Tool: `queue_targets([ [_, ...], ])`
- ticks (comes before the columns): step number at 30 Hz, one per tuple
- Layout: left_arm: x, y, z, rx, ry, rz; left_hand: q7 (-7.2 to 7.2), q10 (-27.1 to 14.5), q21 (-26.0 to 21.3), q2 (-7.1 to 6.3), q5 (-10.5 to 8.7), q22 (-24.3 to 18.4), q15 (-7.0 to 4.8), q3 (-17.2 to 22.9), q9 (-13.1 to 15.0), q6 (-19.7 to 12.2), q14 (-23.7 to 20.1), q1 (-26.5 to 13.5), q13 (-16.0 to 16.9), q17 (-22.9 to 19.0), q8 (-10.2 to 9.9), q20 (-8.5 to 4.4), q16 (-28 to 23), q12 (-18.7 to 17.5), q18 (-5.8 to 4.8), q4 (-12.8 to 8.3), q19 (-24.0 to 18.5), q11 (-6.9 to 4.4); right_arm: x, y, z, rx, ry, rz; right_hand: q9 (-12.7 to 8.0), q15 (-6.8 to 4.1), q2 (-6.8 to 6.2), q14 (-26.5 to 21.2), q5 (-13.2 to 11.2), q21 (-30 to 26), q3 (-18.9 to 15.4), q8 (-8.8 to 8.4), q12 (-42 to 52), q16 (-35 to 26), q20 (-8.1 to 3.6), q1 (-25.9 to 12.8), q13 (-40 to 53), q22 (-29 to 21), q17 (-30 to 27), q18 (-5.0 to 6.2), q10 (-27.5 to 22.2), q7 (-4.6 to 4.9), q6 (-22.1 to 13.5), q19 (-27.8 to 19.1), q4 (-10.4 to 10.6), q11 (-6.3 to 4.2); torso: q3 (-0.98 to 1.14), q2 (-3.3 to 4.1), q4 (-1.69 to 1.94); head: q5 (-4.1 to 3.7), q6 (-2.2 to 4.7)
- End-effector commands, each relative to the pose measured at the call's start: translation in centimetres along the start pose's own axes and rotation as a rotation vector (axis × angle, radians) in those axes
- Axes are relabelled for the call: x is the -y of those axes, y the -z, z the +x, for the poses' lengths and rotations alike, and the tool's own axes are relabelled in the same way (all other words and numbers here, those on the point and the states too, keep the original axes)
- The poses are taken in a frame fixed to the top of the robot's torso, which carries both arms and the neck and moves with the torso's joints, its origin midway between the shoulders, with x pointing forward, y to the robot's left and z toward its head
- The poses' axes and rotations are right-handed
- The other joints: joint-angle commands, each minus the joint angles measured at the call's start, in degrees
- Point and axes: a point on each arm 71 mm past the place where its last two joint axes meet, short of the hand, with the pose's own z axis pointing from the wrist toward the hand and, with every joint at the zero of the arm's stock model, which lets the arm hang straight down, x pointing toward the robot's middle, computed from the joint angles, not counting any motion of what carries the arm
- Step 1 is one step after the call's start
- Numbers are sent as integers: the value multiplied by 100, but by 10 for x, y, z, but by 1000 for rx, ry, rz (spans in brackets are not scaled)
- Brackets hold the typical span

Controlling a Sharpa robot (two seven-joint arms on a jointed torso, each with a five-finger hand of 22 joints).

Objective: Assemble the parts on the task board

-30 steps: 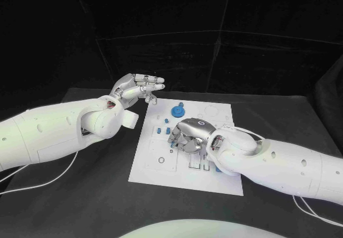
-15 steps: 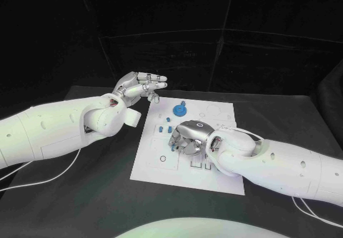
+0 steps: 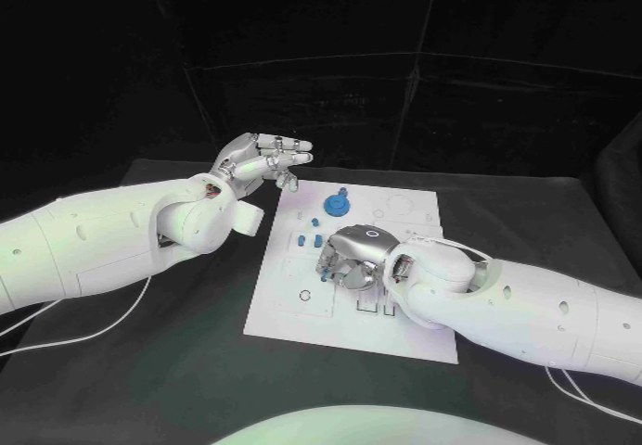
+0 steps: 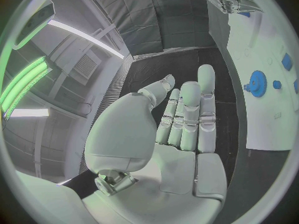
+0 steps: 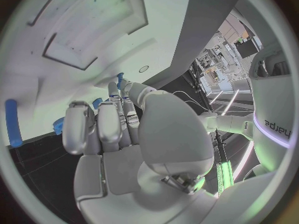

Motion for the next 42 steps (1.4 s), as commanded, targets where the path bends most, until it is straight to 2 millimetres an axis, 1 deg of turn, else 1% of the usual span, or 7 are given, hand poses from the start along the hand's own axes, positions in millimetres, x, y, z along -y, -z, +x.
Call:
queue_targets([
  [1,1,0,0,-2,7,4,8,-47,-17,-13,17,-9,0,-10,-5,-27,-38,39,-7,-5,-21,4,0,10,72,-24,-31,-2,0,-1,1,1,53,14,9,6,-3,152,37,26,0,2,-37,4,23,-64,11,18,-8,-78,-12,26,1,27,-23,12,-2,1,4,-5,-1],
  [21,0,-1,-2,3,4,-9,27,-69,-23,-17,17,-14,9,-33,-9,-56,-45,15,-9,-21,-36,10,8,26,70,-14,-32,10,-8,-2,5,-20,72,-9,-9,38,-177,135,211,8,-239,-37,-97,-3,58,-370,6,-9,-59,-69,-127,41,-116,-11,-13,44,-1,-3,-1,-1,-40],
  [25,-1,-2,-3,5,3,-9,27,-69,-23,-17,17,-14,9,-33,-9,-56,-45,15,-9,-21,-36,10,8,26,70,-14,-32,10,-7,-2,4,5,69,-9,-40,104,-280,88,242,-99,-359,-67,-236,-109,99,-500,-19,-171,-224,-32,-402,119,-361,-133,21,124,-1,-1,-2,0,-35],
  [28,-1,-2,-4,6,2,-10,27,-69,-23,-17,17,-14,9,-33,-9,-56,-45,15,-9,-21,-36,10,8,26,70,-14,-32,10,-5,-1,1,47,62,-7,-44,176,-353,-38,242,-381,-526,-63,-364,-412,169,-568,-16,-584,-637,65,-771,192,-644,-434,33,216,0,-2,-2,-10,-31],
  [32,-1,-2,-4,7,2,-11,27,-69,-23,-17,17,-14,9,-33,-9,-56,-45,15,-9,-21,-36,10,8,26,70,-14,-32,10,-4,1,-4,114,51,-12,-37,205,-349,-124,261,-674,-747,-59,-362,-703,209,-555,-3,-978,-1028,155,-1045,213,-902,-702,26,255,0,-4,1,-33,-9],
  [36,-1,-2,-5,10,1,-12,27,-69,-23,-17,17,-14,9,-33,-9,-56,-45,15,-9,-21,-36,10,8,26,70,-14,-32,10,-1,10,-10,172,25,-23,-22,198,-308,-109,350,-658,-864,-38,-225,-740,210,-531,17,-936,-1077,141,-975,223,-913,-635,27,248,5,-3,4,-54,21],
  [42,-1,-2,-7,13,0,-16,31,-79,-25,-18,17,-16,12,-39,-9,-66,-44,11,-10,-18,-41,12,16,31,69,-12,-33,13,19,37,-17,189,-11,30,-8,173,-290,-65,459,-603,-970,-8,-91,-697,190,-541,16,-852,-1031,119,-869,192,-810,-539,48,216,-6,-11,-15,-75,80],
])
